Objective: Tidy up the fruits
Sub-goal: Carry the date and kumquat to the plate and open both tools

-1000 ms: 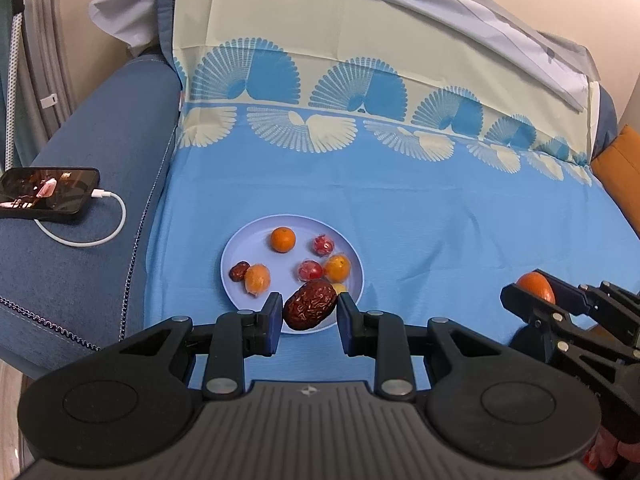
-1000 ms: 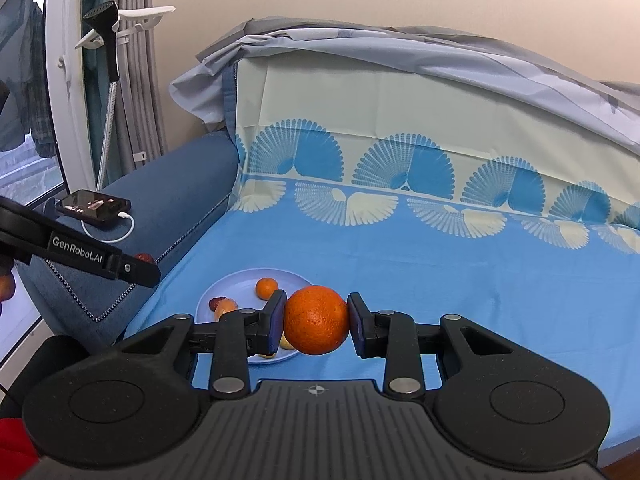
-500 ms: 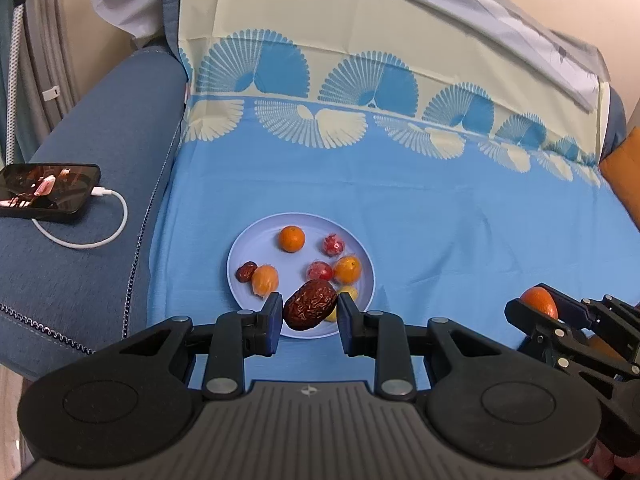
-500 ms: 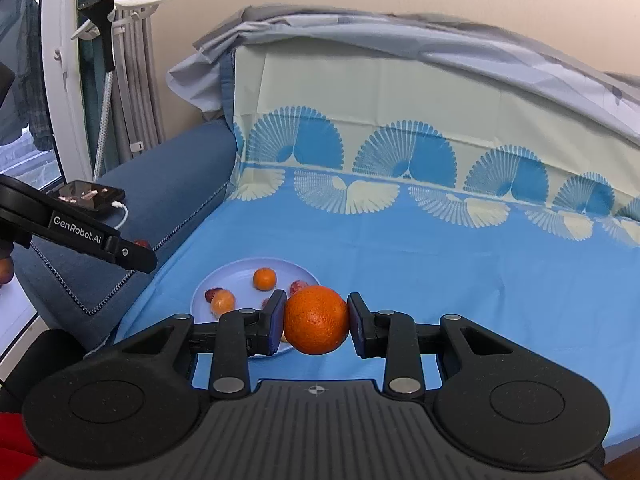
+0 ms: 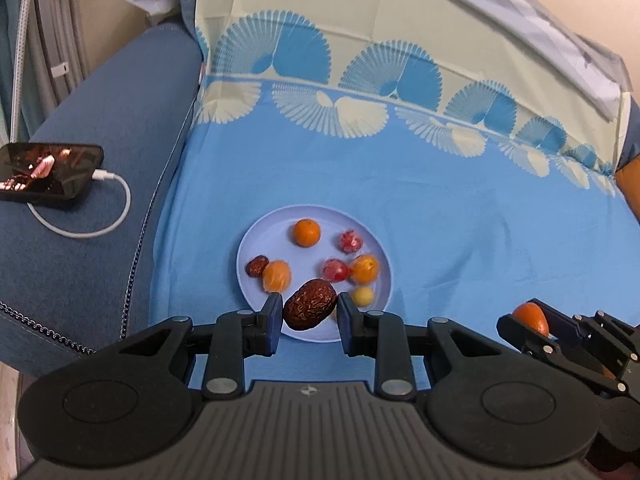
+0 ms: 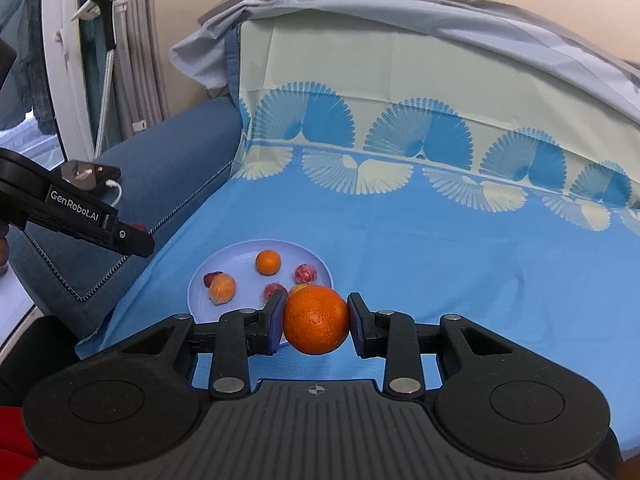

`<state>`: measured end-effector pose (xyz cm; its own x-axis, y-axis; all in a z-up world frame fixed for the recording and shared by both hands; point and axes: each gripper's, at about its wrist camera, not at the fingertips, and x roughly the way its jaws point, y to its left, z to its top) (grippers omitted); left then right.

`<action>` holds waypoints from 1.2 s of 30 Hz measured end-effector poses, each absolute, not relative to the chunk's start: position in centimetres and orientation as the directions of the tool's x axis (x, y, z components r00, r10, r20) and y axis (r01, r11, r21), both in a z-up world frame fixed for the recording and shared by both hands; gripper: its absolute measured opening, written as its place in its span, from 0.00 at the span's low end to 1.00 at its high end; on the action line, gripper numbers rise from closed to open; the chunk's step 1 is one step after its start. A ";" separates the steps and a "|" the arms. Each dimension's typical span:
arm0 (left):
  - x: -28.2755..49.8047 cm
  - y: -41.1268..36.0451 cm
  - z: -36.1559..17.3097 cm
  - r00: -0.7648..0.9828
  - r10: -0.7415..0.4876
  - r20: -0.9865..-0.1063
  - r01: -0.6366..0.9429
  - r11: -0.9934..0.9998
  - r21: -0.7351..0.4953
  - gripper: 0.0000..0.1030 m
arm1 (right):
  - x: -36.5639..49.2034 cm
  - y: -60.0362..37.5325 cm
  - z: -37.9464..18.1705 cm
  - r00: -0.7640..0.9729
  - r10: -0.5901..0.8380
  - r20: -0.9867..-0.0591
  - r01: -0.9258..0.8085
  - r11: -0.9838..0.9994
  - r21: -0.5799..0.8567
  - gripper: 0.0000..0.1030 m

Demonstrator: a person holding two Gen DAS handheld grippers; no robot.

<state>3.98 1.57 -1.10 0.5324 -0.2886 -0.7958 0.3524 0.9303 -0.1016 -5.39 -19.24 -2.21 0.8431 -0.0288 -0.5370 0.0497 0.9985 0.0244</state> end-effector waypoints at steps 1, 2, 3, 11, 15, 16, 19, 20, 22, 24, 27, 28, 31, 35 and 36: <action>4.4 1.5 -1.4 0.526 -0.281 -0.803 0.349 0.932 -0.098 0.31 | -4.9 -19.2 -2.5 0.839 -0.025 -0.544 0.045 0.999 0.022 0.33; 4.8 1.4 -1.7 0.520 -0.277 -0.808 0.346 0.933 -0.097 0.31 | -4.4 -19.2 -2.8 0.833 -0.020 -0.553 0.040 0.999 0.024 0.33; 5.3 1.4 -2.1 0.511 -0.271 -0.815 0.342 0.935 -0.097 0.31 | -3.8 -19.1 -3.1 0.828 -0.015 -0.561 0.037 0.999 0.028 0.33; 9.4 0.5 -4.8 0.462 -0.245 -0.852 0.330 0.939 -0.091 0.31 | 0.3 -18.4 -5.4 0.788 0.030 -0.615 -0.021 1.000 0.023 0.34; 11.4 -0.1 -6.3 0.446 -0.233 -0.864 0.335 0.939 -0.080 0.31 | 2.6 -17.9 -6.8 0.767 0.055 -0.639 -0.057 0.998 0.018 0.34; 12.0 -0.3 -6.7 0.442 -0.229 -0.867 0.338 0.938 -0.076 0.31 | 3.2 -17.7 -7.2 0.763 0.058 -0.644 -0.065 0.998 0.013 0.34; 13.4 -0.9 -7.6 0.437 -0.231 -0.869 0.357 0.932 -0.068 0.31 | 5.0 -17.3 -8.2 0.748 0.076 -0.659 -0.095 0.995 0.008 0.34; 13.7 -1.2 -7.9 0.440 -0.227 -0.869 0.362 0.930 -0.060 0.31 | 5.6 -17.2 -8.5 0.743 0.085 -0.664 -0.105 0.994 0.009 0.34; 14.6 -1.5 -8.5 0.439 -0.219 -0.871 0.366 0.929 -0.049 0.31 | 6.7 -17.1 -9.1 0.735 0.090 -0.672 -0.114 0.993 0.009 0.34; 15.5 -1.8 -9.3 0.427 -0.216 -0.878 0.367 0.929 -0.050 0.31 | 7.5 -17.0 -9.7 0.725 0.100 -0.681 -0.122 0.992 0.016 0.34; 16.7 -2.2 -10.2 0.420 -0.206 -0.884 0.367 0.929 -0.042 0.31 | 8.4 -16.9 -10.5 0.711 0.116 -0.694 -0.138 0.990 0.024 0.34; 17.1 -2.4 -10.5 0.432 -0.207 -0.878 0.366 0.930 -0.038 0.31 | 8.7 -16.8 -10.7 0.707 0.120 -0.697 -0.145 0.989 0.024 0.34; 18.1 -2.6 -11.3 0.429 -0.201 -0.881 0.367 0.930 -0.033 0.31 | 9.4 -16.5 -11.5 0.695 0.131 -0.707 -0.164 0.986 0.022 0.34; 18.8 -2.9 -11.3 0.420 -0.251 -0.872 0.410 0.910 -0.064 0.73 | 10.4 -16.3 -12.1 0.688 0.141 -0.712 -0.178 0.984 0.024 0.45; 18.6 -2.8 -10.8 0.440 -0.259 -0.860 0.409 0.910 -0.064 1.00 | 10.5 -16.4 -11.9 0.689 0.135 -0.712 -0.170 0.985 0.022 0.65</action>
<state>18.58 -2.83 -10.85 0.4399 -0.2586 -0.8600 0.4092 0.9102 -0.0644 10.53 -16.38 -11.90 0.6894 0.1350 -0.7117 -0.1699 0.9852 0.0223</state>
